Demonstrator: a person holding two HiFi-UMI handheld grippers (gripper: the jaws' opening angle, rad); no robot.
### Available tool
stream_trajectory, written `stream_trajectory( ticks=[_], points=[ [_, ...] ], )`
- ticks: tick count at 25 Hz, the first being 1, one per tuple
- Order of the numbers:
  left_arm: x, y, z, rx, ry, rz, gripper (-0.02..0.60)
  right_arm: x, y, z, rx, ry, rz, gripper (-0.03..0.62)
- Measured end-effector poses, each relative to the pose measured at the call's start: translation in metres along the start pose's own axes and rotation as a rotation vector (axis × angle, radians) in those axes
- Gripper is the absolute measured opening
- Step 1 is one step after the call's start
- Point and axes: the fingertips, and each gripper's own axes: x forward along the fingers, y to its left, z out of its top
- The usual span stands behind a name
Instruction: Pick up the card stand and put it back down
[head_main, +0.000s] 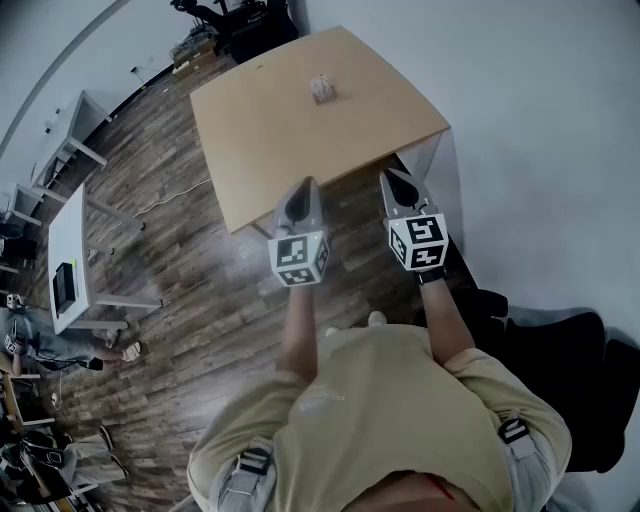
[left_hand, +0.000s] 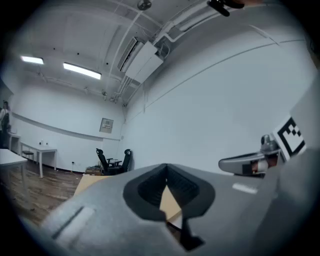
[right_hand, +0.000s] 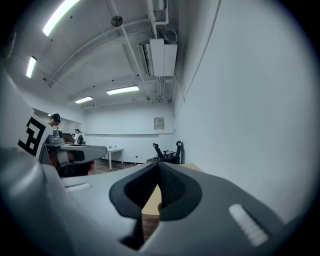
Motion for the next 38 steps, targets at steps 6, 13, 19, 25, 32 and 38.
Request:
stream_trajectory(
  ticks=[6,13,19,25,32,38],
  points=[
    [0.004,-0.021,0.003,-0.029,-0.008,0.008,0.002,-0.016,-0.025,0.009,0.039,-0.021,-0.012,0.004],
    [-0.006,-0.041,-0.010,-0.010,0.015,0.012,0.002,-0.017,-0.031,-0.001,0.068,-0.022,0.017,0.005],
    [0.000,-0.030,-0.018,0.014,0.040,0.019,0.002,0.008,-0.020,-0.008,0.088,-0.022,0.059,0.003],
    [0.045,-0.012,-0.045,-0.005,0.069,-0.023,0.002,0.048,-0.040,-0.033,0.114,0.007,0.007,0.005],
    [0.130,0.016,-0.056,-0.038,0.079,-0.106,0.002,0.110,-0.085,-0.042,0.126,0.050,-0.099,0.005],
    [0.206,0.082,-0.055,-0.086,0.053,-0.104,0.002,0.205,-0.093,-0.030,0.069,0.084,-0.100,0.005]
  ],
)
